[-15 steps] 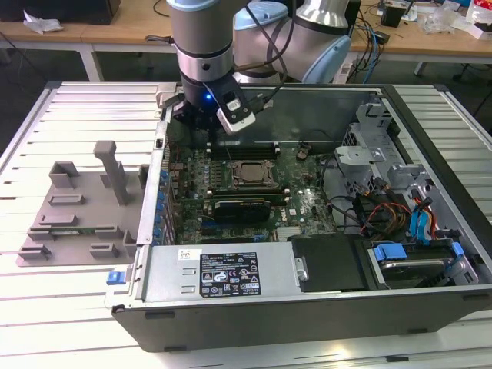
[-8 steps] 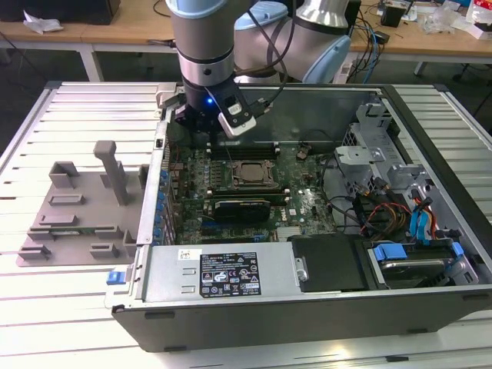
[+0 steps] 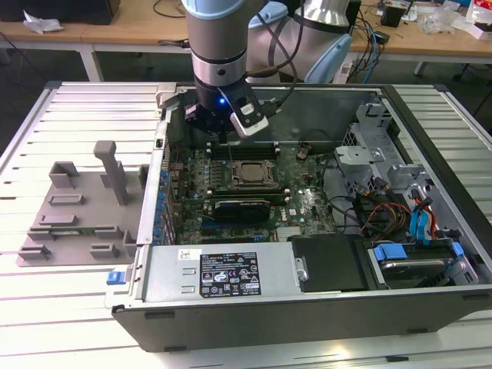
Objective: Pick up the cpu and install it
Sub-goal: 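Install the first cpu locking lever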
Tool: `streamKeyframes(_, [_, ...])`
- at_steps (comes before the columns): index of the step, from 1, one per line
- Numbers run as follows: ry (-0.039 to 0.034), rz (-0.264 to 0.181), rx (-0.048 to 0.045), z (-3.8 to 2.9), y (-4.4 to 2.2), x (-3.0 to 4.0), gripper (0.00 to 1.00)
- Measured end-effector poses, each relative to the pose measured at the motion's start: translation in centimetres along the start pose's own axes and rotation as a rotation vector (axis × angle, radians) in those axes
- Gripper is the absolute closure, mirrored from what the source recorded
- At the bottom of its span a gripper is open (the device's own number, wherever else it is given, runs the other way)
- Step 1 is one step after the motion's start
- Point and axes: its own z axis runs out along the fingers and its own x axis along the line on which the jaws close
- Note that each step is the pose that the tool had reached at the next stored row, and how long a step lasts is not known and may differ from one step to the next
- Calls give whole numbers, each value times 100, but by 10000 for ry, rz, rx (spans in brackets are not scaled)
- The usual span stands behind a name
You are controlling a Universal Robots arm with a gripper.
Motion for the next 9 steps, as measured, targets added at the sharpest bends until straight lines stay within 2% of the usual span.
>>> streamKeyframes(6, [0,0,0,4,-7,-118,89])
streamKeyframes(9, [27,20,0,6,-31,-196,89])
